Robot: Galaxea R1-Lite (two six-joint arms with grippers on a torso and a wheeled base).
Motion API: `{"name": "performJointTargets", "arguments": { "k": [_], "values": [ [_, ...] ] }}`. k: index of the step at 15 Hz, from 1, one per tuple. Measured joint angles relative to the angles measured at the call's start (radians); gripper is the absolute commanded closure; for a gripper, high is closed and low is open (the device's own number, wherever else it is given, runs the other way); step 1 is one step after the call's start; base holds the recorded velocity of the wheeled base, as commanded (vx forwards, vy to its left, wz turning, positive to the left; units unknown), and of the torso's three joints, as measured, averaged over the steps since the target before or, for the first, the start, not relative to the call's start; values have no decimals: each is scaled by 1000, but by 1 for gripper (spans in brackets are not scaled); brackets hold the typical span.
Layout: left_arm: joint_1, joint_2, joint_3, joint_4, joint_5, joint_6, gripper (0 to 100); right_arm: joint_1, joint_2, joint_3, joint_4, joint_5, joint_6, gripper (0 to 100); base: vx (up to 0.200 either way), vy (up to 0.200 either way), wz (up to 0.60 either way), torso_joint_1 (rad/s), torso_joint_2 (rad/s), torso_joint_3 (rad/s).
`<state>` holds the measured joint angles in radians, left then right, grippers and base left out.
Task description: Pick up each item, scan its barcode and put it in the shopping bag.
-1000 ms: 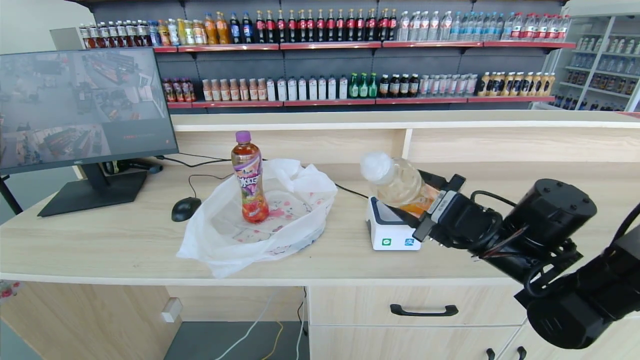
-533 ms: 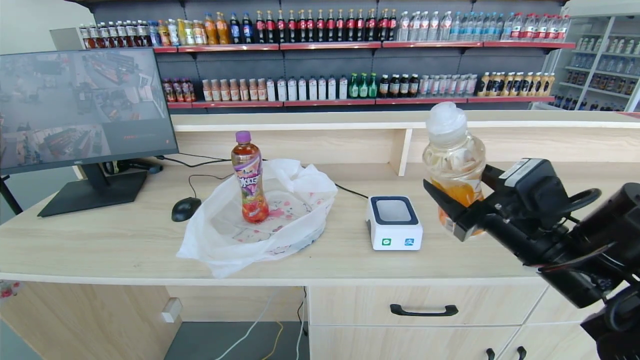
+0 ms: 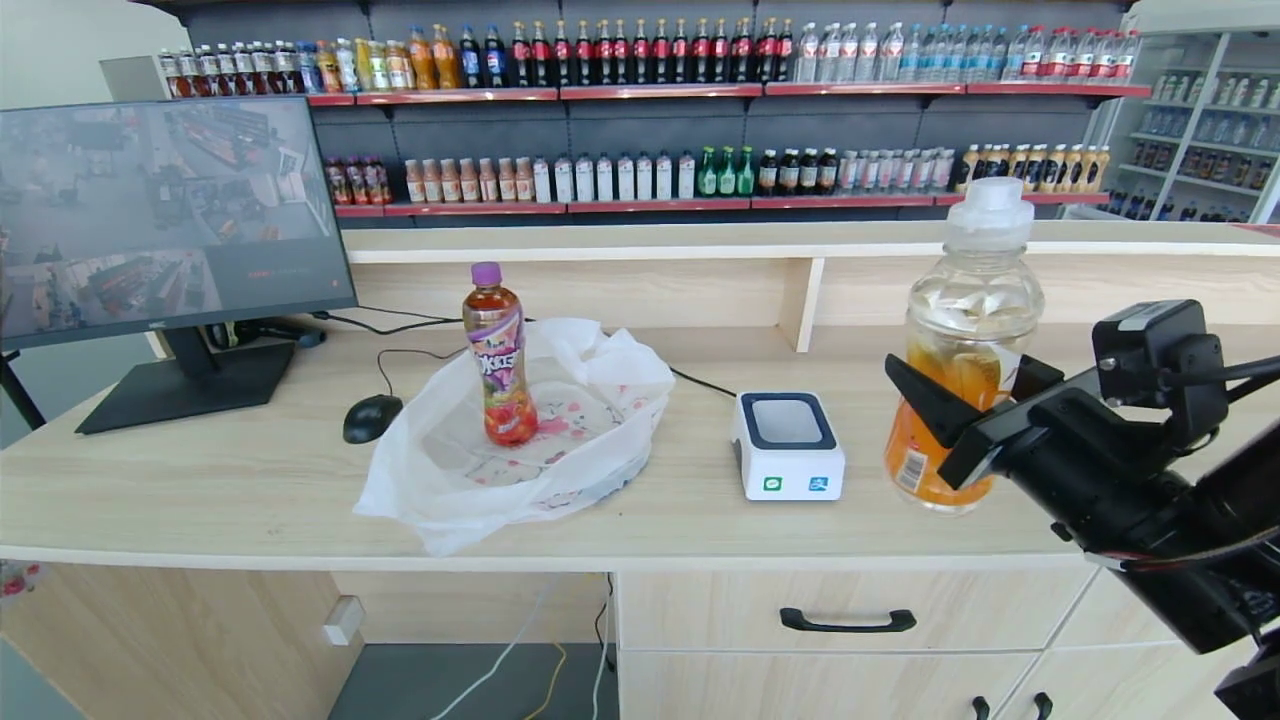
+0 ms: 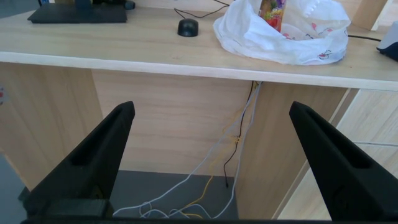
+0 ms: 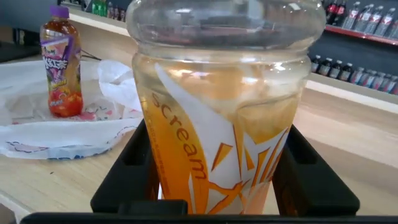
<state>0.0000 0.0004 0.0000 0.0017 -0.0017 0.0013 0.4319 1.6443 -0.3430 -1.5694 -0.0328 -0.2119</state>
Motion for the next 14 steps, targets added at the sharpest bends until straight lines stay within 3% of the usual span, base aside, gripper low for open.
{"name": "performJointTargets", "arguments": {
  "k": [7, 14],
  "values": [
    [0, 0, 0, 0, 0, 0, 0, 13, 36, -32, 0, -19, 58, 100, 0, 0, 0, 0, 0, 0],
    [0, 0, 0, 0, 0, -1, 0, 0, 97, -184, 0, -128, 117, 100, 0, 200, 0, 2, 2, 1]
  ]
}}
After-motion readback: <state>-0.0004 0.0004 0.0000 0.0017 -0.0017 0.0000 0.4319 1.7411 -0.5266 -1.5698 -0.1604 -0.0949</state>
